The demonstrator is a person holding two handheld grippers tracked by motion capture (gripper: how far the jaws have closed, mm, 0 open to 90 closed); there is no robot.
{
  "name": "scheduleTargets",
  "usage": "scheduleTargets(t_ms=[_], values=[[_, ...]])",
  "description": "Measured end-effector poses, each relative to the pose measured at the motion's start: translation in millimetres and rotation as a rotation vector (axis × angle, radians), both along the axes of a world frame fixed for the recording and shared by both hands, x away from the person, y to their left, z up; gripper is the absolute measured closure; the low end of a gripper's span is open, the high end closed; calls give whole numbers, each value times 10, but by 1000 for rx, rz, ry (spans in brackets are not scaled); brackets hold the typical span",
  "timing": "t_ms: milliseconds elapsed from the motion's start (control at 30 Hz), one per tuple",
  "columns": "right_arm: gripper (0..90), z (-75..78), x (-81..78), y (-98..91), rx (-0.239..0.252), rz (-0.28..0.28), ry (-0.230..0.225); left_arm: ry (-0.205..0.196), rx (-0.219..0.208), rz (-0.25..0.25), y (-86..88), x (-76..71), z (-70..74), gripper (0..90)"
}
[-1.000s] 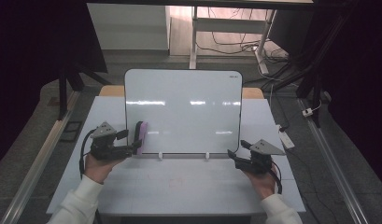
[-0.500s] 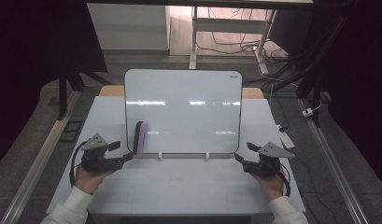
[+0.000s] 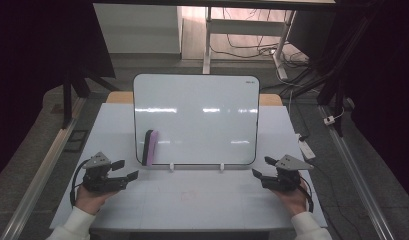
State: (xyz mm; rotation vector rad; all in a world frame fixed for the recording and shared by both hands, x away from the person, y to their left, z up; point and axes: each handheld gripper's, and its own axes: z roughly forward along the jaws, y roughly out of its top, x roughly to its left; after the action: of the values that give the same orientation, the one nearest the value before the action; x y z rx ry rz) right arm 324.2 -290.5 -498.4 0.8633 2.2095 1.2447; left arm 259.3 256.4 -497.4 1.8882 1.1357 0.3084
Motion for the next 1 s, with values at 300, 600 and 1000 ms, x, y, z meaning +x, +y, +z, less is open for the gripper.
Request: scheduleTargets(t_ms=[300, 600, 1000], values=[[301, -9, 2, 9, -9, 2, 1, 3, -2, 0, 11, -6, -11, 268], [302, -6, -2, 15, -14, -2, -7, 6, -1, -2, 5, -6, -16, 267], [303, -3, -8, 18, -17, -2, -11, 8, 4, -4, -1, -6, -21, 267]])
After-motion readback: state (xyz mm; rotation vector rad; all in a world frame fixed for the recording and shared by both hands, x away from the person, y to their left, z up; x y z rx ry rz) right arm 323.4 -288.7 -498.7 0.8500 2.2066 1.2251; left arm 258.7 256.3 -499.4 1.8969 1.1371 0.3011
